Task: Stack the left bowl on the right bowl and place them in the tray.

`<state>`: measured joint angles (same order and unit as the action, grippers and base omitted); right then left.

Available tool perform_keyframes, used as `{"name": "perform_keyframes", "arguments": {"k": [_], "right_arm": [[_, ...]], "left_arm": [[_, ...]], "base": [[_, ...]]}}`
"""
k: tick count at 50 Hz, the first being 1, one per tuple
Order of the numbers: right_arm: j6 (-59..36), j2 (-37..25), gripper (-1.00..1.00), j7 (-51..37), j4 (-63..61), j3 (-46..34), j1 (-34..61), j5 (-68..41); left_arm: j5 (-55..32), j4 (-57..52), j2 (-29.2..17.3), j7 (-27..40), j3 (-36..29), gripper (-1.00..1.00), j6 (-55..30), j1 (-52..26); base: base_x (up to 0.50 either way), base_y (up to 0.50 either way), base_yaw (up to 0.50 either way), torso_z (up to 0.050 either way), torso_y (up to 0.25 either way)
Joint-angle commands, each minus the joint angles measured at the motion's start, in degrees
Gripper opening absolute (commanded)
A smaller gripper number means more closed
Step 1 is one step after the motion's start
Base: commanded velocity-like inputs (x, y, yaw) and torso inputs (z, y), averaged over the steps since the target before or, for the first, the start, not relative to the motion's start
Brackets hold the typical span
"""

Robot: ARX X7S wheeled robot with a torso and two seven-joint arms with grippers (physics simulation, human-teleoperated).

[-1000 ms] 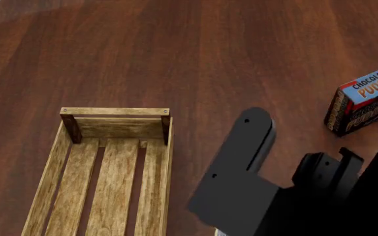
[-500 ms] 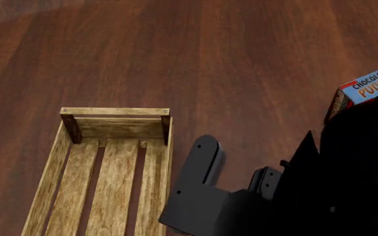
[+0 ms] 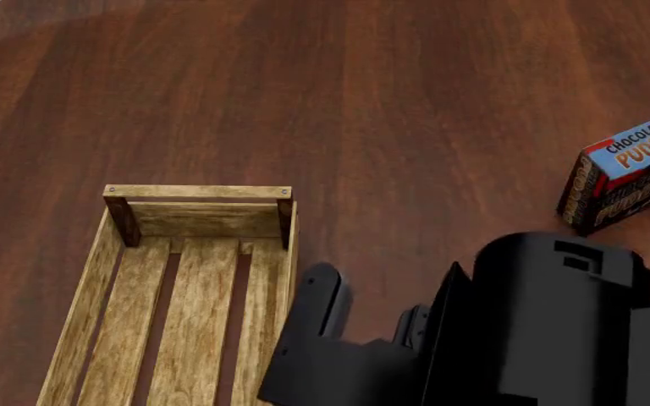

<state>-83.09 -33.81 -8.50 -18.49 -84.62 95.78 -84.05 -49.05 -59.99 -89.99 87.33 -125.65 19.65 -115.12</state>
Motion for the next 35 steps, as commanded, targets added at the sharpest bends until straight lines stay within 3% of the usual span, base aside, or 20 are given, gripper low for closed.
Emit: {"name": "perform_keyframes", "arguments": {"k": [1,35], "right_arm": [[2.8,2.2,1.00,4.6,2.0,-3.8,-2.2,7.1],[9.6,5.0,1.00,8.6,7.7,-11.5,-11.6,14.8]], "left_arm": [[1.0,0.0,0.0,0.5,-0.3,1.00,0.6,1.0],[3.9,0.0,0.0,2.6,-1.3,1.00,2.2,3.8]], "base": [[0.00,0.00,0.00,0.000,0.000],[0.00,0.00,0.00,0.000,0.000]]}}
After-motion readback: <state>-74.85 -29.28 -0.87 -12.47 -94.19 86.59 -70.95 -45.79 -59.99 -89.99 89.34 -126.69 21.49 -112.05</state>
